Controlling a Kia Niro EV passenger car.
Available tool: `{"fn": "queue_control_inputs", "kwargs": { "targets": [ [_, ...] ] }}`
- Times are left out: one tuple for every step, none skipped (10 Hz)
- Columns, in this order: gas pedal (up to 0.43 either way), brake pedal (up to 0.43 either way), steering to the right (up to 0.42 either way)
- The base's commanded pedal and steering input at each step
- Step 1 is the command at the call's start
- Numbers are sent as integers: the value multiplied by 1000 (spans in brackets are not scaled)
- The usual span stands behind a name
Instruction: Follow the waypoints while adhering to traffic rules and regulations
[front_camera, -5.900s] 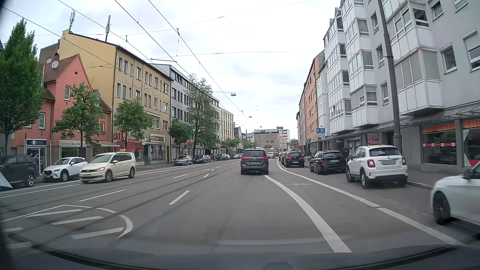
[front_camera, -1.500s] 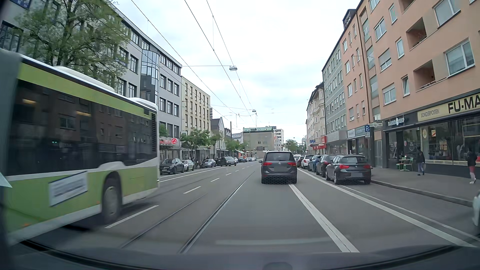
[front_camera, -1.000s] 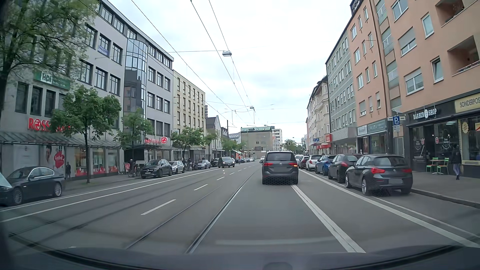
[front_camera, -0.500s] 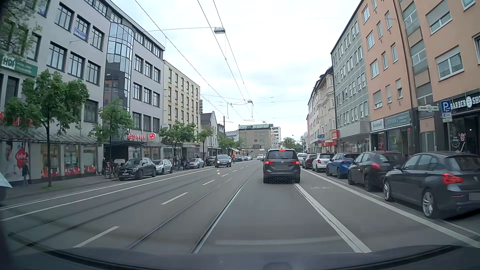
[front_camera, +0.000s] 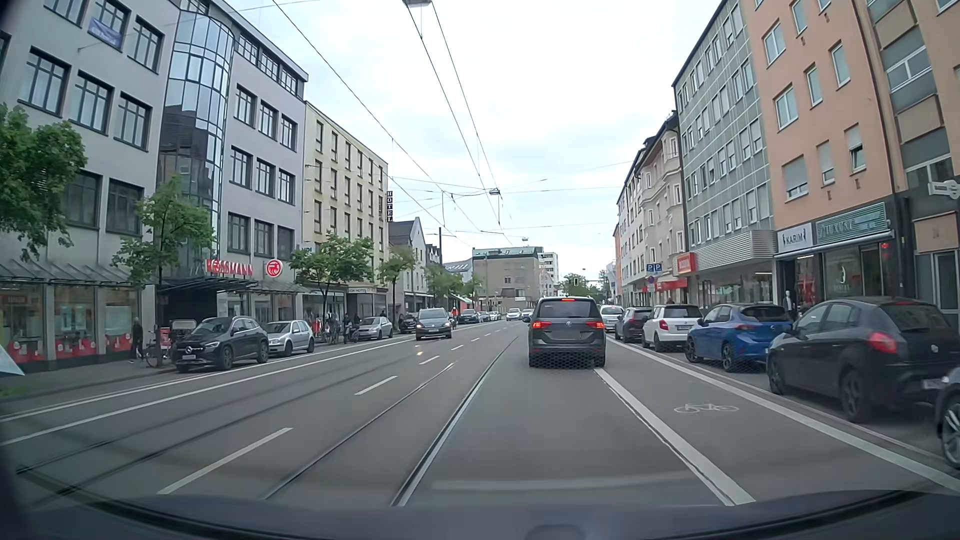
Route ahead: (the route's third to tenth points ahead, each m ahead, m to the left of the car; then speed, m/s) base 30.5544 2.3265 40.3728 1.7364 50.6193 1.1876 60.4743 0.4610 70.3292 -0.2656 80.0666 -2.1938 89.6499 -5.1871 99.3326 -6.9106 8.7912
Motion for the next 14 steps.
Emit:
{"fn": "queue_control_inputs", "kwargs": {
  "targets": [
    [79, 0, 1],
    [87, 0, 0],
    [150, 0, 0],
    [157, 0, 0],
    [157, 0, 0],
    [150, 0, 0],
    [118, 0, 0],
    [118, 0, 0],
    [87, 0, -2],
    [0, 0, -4],
    [0, 0, -5],
    [0, 0, -5],
    [0, 0, -4],
    [0, 0, -4]
  ]
}}
